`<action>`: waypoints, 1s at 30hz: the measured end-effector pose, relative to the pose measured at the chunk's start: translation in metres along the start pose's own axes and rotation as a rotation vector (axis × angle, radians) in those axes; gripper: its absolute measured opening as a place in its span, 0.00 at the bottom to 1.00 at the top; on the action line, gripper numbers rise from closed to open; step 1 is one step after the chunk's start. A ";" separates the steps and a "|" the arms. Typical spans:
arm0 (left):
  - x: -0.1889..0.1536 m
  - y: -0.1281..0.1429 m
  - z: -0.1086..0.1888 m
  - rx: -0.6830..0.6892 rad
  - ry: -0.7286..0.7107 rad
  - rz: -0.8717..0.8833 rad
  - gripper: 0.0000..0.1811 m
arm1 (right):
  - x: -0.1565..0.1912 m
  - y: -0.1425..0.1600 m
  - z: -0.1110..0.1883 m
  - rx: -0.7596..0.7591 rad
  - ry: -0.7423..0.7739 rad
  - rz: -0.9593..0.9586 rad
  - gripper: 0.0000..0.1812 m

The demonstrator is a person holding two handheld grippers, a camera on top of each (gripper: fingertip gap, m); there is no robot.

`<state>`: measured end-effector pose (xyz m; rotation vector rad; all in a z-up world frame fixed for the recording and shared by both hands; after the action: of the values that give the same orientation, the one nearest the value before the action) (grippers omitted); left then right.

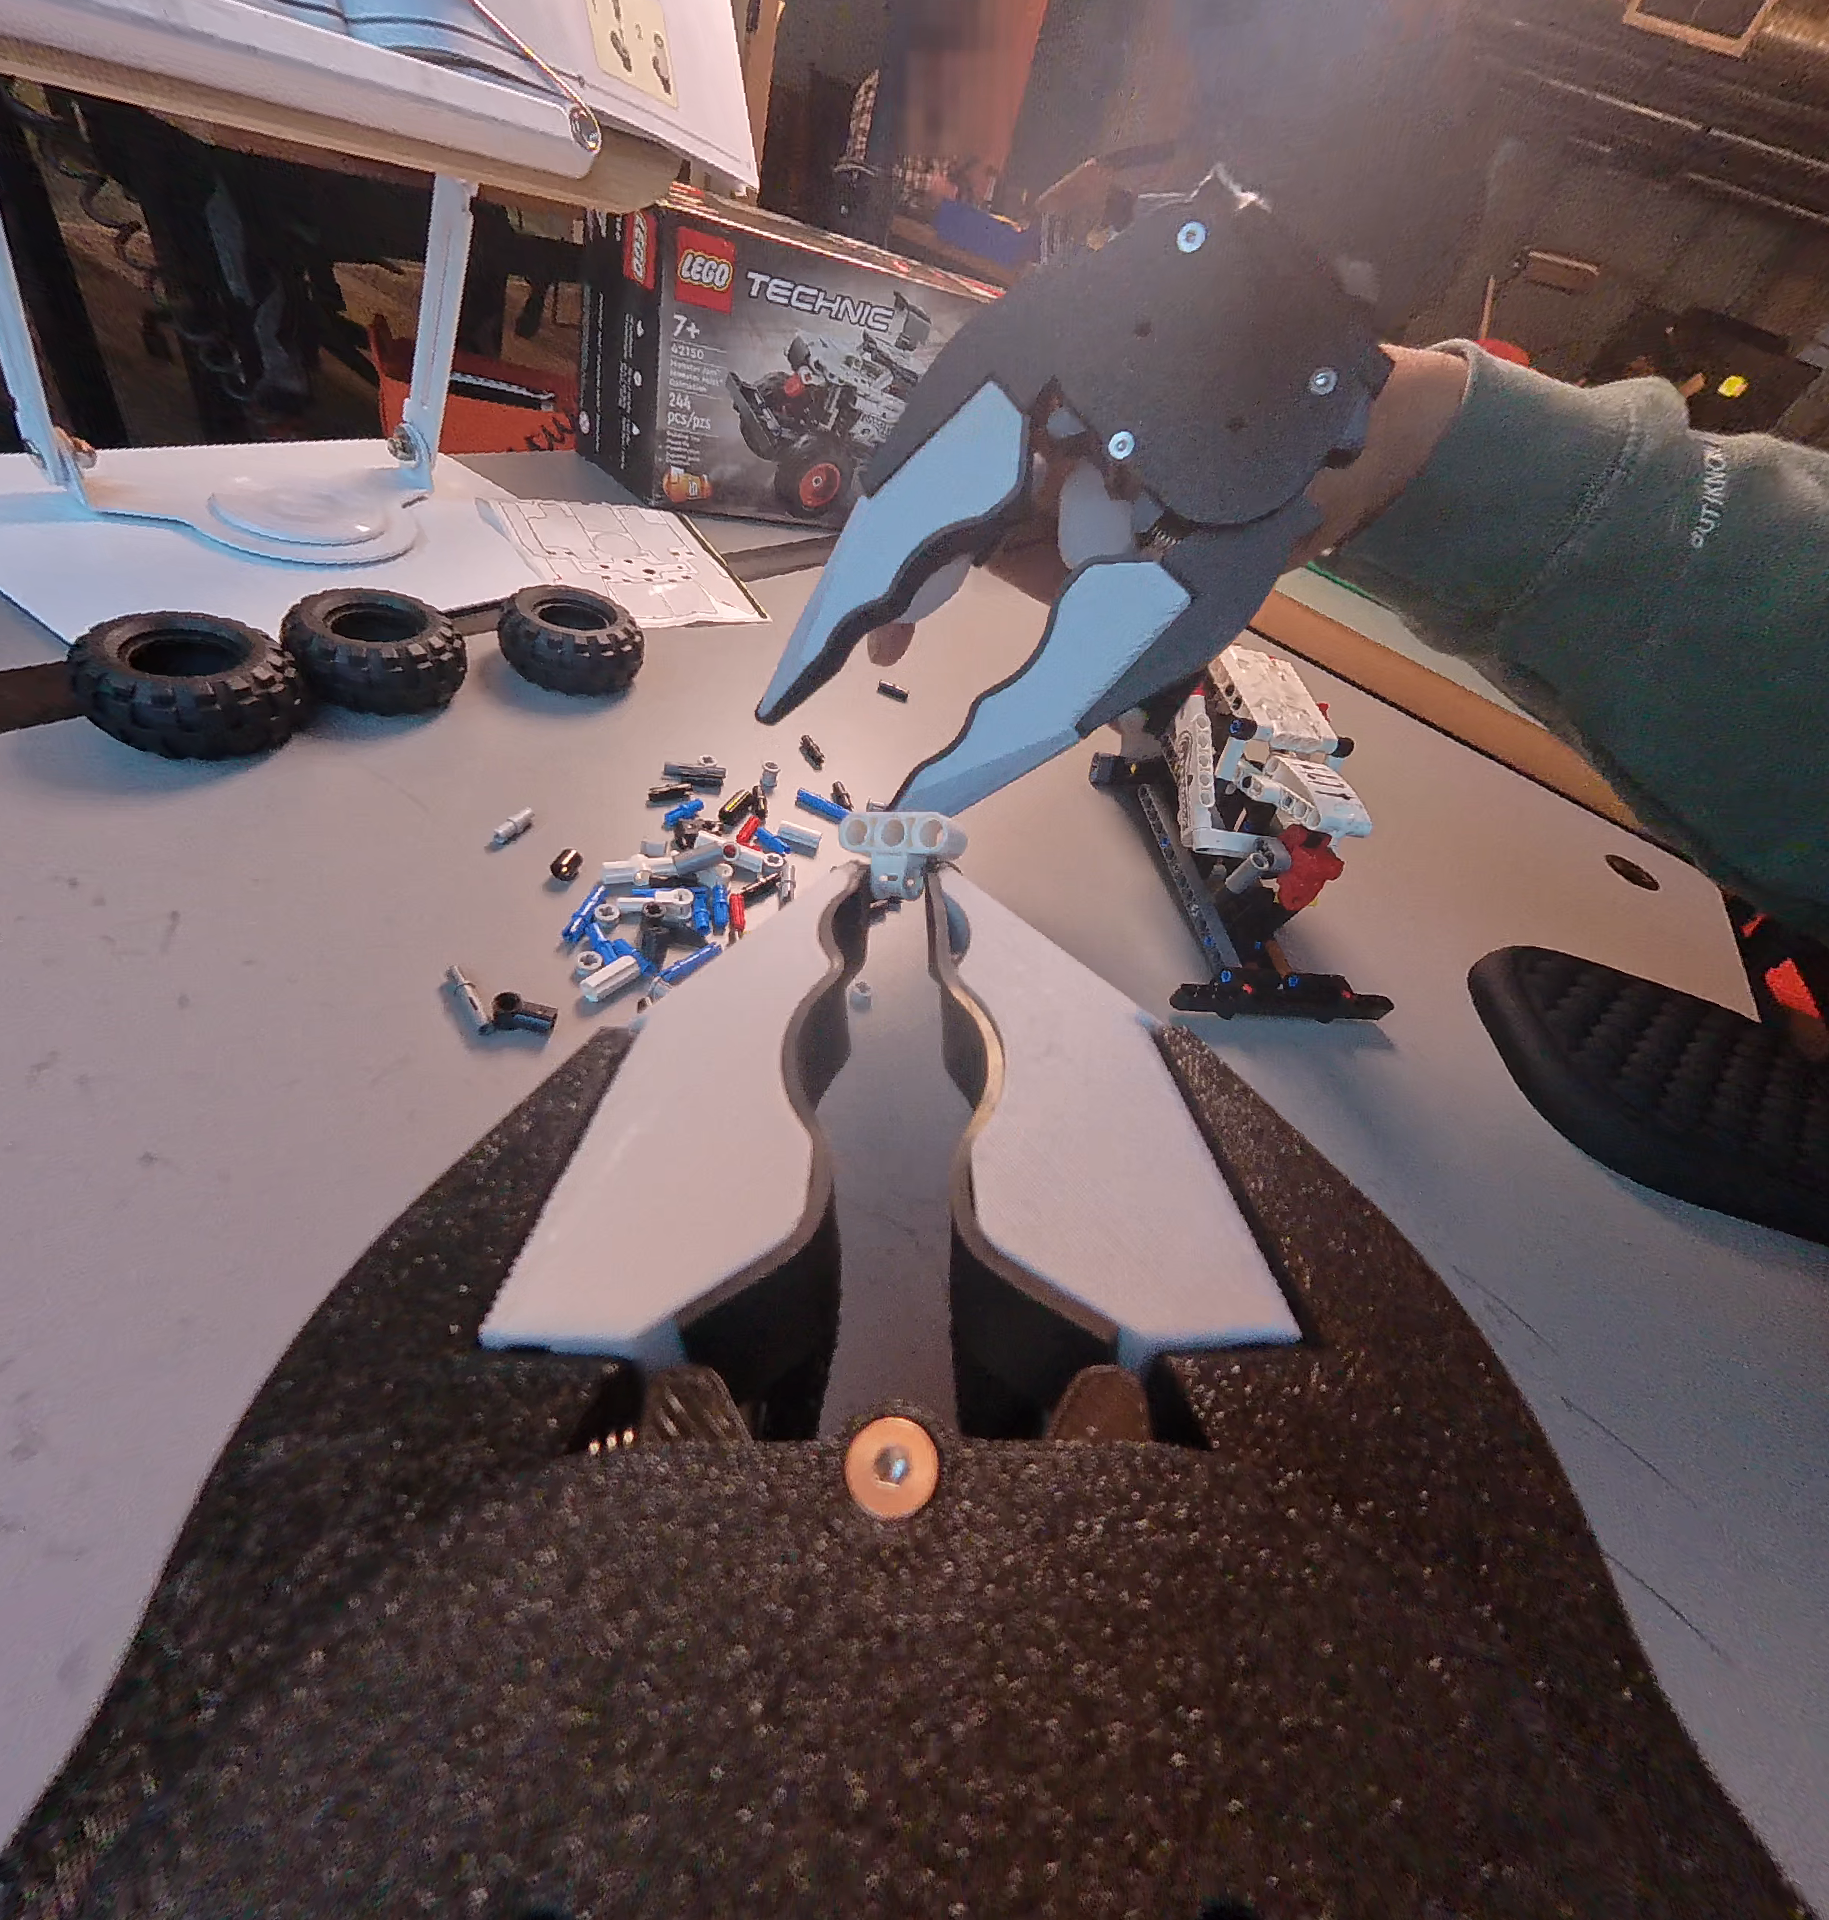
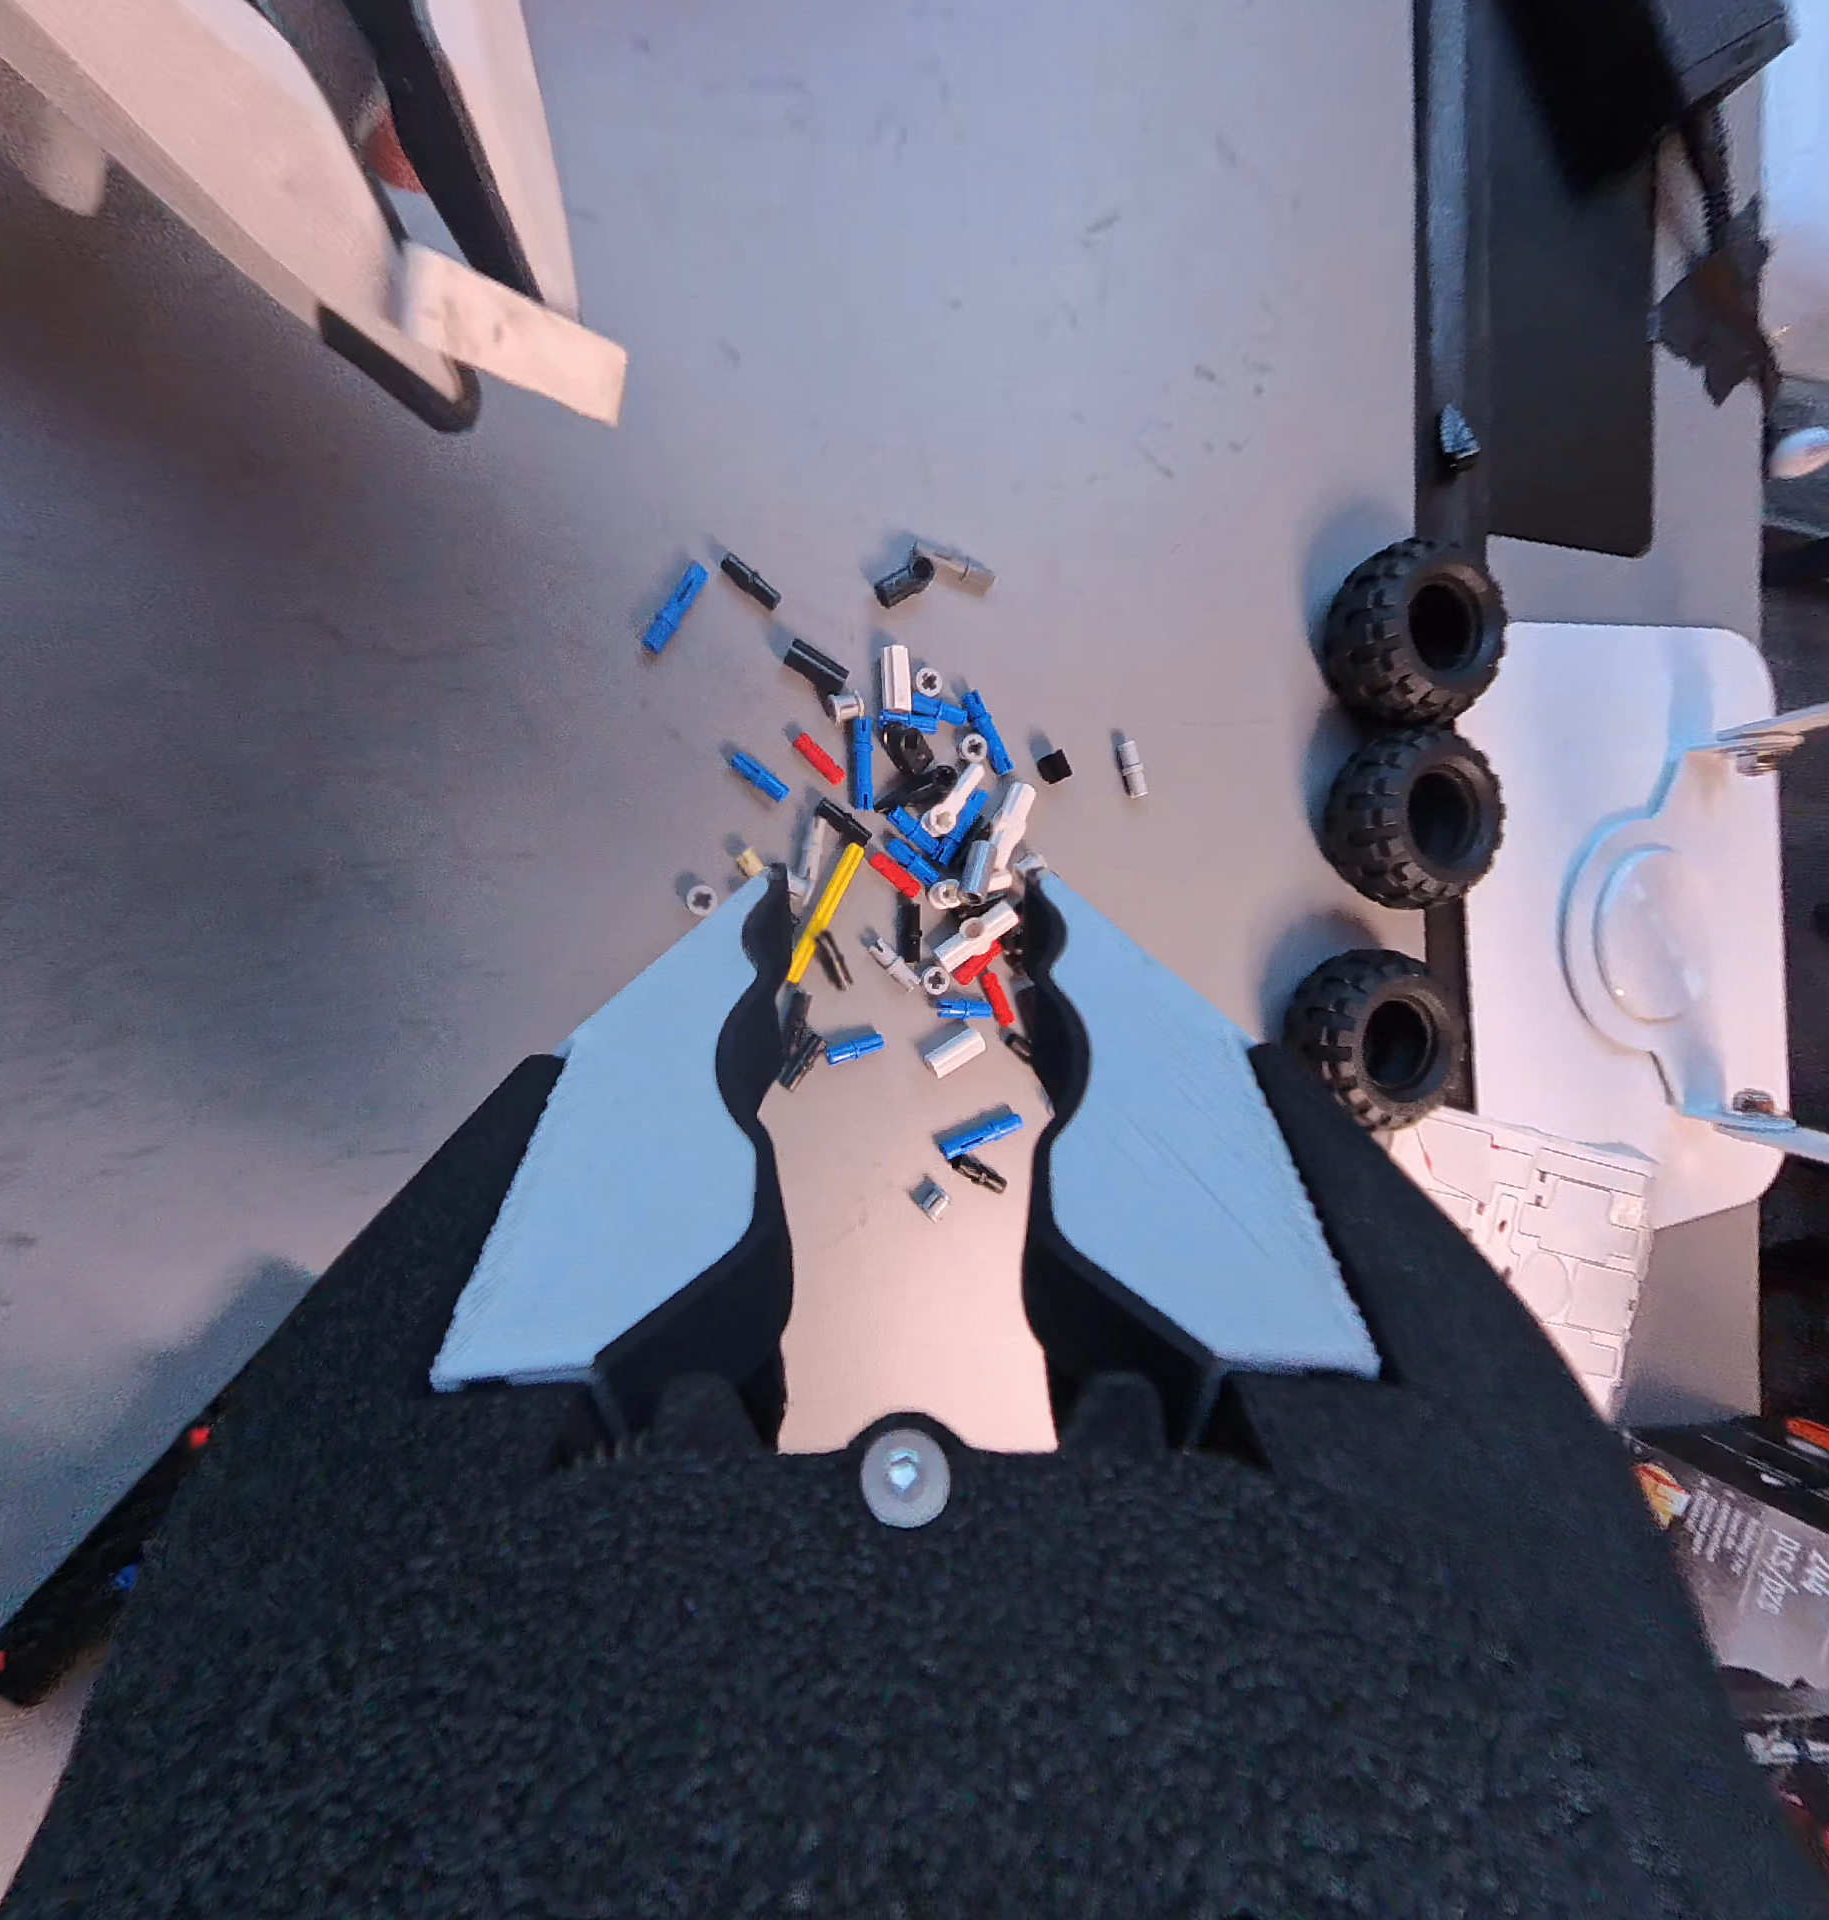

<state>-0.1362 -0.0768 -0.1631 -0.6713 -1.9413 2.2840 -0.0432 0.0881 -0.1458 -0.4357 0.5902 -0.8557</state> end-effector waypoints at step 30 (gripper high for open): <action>-0.101 0.017 -0.019 0.041 0.173 -0.786 0.11 | 0.121 0.026 0.067 -0.701 -0.165 -0.573 0.04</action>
<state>-0.0342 -0.0962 -0.1531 -0.0549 -1.6560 1.7018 0.0760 0.0146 -0.1469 -1.3474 0.6116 -1.1282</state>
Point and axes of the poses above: each gripper's, where its closed fingertips meet, z back along the fingers, y out of its underside, x = y × z across the jaws, the point moved 9 cm from there along z, back along the fingers, and after that the axes turned 5 degrees about -x, right-handed, at the moved point
